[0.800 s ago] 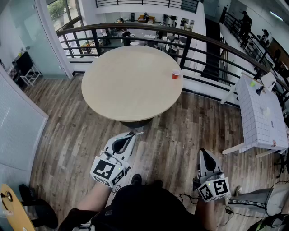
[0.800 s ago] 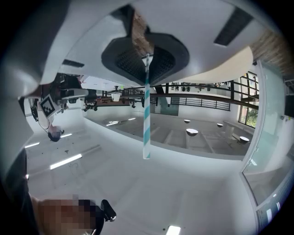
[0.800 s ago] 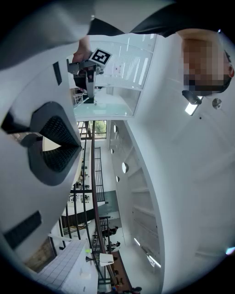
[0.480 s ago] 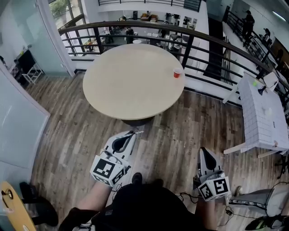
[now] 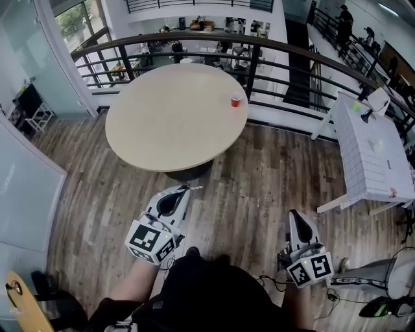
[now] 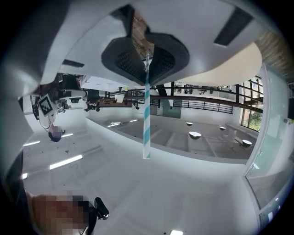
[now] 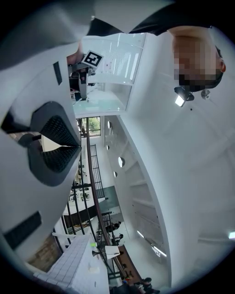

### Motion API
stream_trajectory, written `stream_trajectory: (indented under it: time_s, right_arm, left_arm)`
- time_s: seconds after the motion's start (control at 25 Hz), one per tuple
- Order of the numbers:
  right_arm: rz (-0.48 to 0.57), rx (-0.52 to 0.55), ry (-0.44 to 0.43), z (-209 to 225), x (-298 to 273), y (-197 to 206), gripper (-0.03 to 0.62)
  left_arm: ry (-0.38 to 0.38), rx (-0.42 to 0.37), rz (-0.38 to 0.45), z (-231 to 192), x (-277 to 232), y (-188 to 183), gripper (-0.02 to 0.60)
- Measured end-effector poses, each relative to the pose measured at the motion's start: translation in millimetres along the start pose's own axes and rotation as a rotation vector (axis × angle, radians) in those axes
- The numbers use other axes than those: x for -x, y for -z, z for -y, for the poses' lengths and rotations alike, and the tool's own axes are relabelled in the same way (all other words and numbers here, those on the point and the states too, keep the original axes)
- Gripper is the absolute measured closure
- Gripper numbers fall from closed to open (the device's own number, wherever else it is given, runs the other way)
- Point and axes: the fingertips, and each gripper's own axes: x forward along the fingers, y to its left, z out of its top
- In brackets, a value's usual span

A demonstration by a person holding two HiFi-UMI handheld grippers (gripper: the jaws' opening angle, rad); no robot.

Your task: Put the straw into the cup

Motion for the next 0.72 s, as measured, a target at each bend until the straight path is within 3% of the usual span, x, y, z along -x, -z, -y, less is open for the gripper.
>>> stream_trajectory:
  time_s: [0.28, 0.52, 0.72]
  right_arm:
    - [-0.011, -0.011, 0.010, 33.3, 18.3, 0.5, 0.572]
    - [-0.028, -0.010, 0.015, 61.9, 8.7, -0.1, 0.572]
    - [-0.054, -0.006, 0.011, 86.7, -20.7, 0.3, 0.572]
  left_arm:
    - [0.071, -0.024, -0.007, 48.0, -36.5, 0.8, 0.552]
    - [0.090, -0.070, -0.001, 57.1, -77.5, -3.3, 0.552]
    - [0.087, -0.035, 0.007, 45.7, -118.7, 0.2, 0.552]
